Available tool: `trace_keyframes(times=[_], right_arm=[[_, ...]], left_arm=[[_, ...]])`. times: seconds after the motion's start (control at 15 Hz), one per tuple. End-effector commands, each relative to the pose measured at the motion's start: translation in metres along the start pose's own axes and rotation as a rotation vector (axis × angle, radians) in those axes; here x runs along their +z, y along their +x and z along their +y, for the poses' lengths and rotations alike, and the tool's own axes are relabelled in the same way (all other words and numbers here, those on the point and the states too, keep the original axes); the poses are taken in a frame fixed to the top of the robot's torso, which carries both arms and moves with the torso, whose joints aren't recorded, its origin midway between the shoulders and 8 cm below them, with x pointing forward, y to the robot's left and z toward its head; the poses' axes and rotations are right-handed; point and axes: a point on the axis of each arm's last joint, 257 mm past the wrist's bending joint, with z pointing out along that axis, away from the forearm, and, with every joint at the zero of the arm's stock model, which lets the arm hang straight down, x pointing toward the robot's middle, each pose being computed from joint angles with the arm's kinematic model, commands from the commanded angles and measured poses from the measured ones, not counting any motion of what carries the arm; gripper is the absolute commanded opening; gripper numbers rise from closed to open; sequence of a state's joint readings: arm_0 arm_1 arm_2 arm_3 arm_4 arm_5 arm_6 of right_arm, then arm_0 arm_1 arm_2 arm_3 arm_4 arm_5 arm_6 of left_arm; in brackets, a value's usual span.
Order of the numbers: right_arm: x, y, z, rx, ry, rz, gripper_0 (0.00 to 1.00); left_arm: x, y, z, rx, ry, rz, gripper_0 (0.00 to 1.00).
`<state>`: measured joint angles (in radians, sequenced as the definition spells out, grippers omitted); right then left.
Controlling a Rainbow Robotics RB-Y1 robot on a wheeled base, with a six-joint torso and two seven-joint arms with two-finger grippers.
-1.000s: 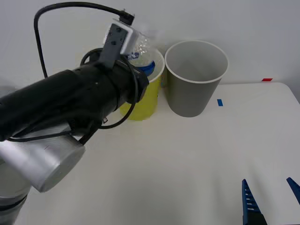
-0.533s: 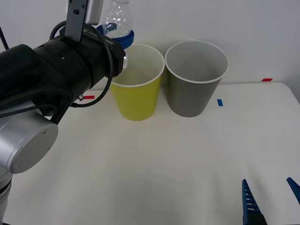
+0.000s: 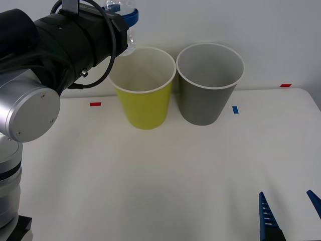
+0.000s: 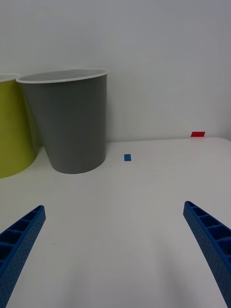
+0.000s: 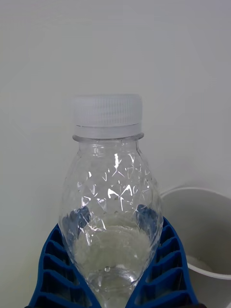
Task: Put cans in the gray bin and PET bottles in the light green bin.
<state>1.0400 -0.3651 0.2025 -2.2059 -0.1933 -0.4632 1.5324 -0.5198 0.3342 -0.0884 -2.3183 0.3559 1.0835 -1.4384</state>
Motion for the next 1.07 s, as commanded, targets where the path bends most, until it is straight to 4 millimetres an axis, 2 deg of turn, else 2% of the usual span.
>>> trace_keyframes(times=[0.07,0.27,0.47,1.07], right_arm=[[0.0,0.0,0.0,0.0,0.0,0.0,1.0],[0.0,0.0,0.0,0.0,0.0,0.0,1.0],[0.0,0.0,0.0,0.0,0.0,0.0,1.0],[0.0,0.0,0.0,0.0,0.0,0.0,1.0]], left_arm=[[0.02,-0.001,0.005,-0.03,0.003,-0.026,0.0],[0.044,0.003,0.011,-0.059,0.004,-0.042,0.0],[0.063,0.008,0.007,-0.052,0.014,-0.074,0.0],[0.093,0.024,0.006,-0.071,-0.007,-0.147,0.0]])
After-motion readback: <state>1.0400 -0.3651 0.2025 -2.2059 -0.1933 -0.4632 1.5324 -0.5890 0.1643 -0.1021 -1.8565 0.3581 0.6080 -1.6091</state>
